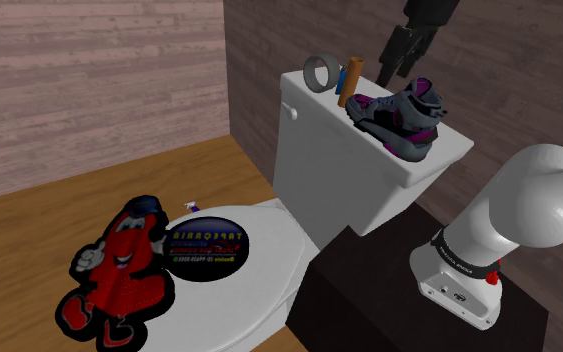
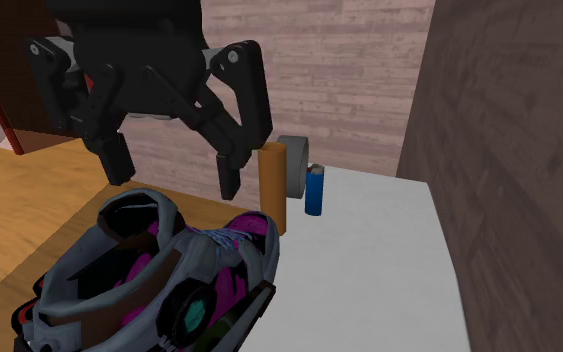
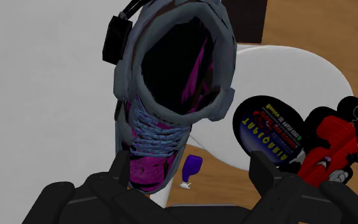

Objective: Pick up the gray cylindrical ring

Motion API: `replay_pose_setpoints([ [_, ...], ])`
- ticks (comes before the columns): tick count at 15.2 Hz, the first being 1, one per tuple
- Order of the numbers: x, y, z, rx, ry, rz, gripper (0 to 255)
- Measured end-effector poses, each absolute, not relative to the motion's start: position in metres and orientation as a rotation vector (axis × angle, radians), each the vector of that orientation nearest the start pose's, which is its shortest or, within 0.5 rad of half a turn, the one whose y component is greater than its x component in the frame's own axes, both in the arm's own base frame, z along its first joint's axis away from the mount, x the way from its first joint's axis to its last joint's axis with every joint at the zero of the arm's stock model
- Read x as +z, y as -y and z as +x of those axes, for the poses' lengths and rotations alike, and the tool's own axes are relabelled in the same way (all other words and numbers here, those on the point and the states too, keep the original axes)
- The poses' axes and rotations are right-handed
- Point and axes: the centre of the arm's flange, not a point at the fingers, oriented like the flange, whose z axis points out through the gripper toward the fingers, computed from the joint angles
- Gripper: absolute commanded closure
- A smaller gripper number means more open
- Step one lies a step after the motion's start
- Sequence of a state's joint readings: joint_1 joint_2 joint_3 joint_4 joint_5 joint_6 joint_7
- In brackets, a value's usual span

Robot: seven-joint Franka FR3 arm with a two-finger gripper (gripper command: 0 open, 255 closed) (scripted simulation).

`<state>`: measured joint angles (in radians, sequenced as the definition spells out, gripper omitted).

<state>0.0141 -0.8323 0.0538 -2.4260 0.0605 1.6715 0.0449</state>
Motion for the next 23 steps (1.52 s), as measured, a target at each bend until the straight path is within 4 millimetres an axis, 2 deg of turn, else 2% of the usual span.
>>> replay_pose_setpoints([
  [1, 0.580, -0.031, 0.303, -0.118, 0.005, -3.115, 0],
  [3, 0.580, -0.028, 0.320, -0.107, -0.010, -3.117, 0],
  [6, 0.581, -0.023, 0.357, -0.079, -0.044, -3.122, 0],
  [18, 0.570, 0.019, 0.524, 0.039, -0.194, -3.135, 0],
  [20, 0.567, 0.023, 0.532, 0.048, -0.204, -3.136, 0],
  [23, 0.552, 0.025, 0.535, 0.051, -0.207, -3.136, 0],
])
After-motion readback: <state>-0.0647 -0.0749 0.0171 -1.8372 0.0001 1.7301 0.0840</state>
